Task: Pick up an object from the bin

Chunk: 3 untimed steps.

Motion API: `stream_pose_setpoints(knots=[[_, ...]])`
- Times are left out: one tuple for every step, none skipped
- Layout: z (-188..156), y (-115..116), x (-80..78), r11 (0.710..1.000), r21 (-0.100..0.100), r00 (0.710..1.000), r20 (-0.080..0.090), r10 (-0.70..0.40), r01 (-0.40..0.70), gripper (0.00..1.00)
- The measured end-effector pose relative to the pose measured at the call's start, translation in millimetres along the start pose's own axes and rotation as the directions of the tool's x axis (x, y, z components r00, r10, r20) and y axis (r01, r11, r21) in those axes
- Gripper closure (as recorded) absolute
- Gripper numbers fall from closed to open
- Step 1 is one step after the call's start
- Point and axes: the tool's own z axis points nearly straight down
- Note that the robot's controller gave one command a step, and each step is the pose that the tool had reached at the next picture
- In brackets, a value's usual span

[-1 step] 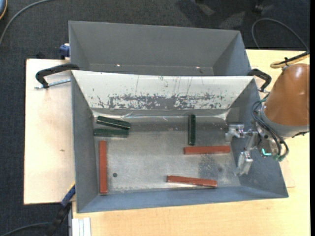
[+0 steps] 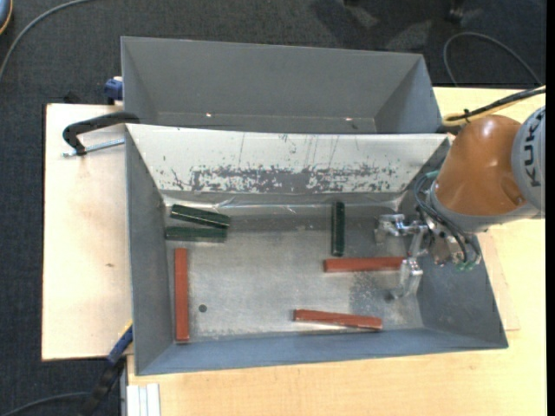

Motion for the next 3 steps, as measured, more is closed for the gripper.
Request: stream_pose_setpoints(knots=[[-3, 0, -0.2, 1.000, 0.001, 1.000, 0.002, -0.001, 0.001, 1.00], [-130, 19, -32.3, 1.000, 0.004, 1.000, 0.013, -0.012, 0.012, 1.00], [-209, 4, -54.0, 0.957, 0.007, 0.957, 0.009, -0.289, 0.289, 1.00]])
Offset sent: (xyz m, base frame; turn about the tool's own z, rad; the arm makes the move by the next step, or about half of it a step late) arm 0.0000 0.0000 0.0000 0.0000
